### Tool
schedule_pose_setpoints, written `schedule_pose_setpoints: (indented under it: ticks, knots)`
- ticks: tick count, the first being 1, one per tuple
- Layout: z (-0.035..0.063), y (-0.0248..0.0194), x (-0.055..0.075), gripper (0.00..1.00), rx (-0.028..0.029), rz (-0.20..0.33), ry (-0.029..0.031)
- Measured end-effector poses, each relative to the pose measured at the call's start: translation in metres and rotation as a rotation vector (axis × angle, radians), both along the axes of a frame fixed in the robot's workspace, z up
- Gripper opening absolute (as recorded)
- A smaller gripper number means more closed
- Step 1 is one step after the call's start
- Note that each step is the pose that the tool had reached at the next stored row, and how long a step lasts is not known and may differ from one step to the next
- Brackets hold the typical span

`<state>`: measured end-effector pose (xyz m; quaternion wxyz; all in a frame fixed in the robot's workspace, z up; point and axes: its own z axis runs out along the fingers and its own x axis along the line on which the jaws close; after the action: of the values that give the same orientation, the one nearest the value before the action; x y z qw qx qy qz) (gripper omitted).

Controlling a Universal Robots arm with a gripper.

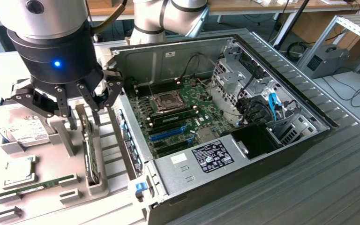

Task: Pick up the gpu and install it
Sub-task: 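Pick up the gpu and move the gpu toward the slot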

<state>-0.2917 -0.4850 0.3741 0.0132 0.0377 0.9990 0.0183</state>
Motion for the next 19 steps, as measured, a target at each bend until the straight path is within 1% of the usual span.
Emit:
schedule_pose_setpoints:
  ticks: [8,11,19]
  knots:
    - [-0.0013,0.0,-0.001,0.42,0.0,0.0,0.0]
    - [-0.0056,0.0,-0.004,0.42,0.0,0.0,0.0]
    - [-0.011,0.0,-0.007,0.42,0.0,0.0,0.0]
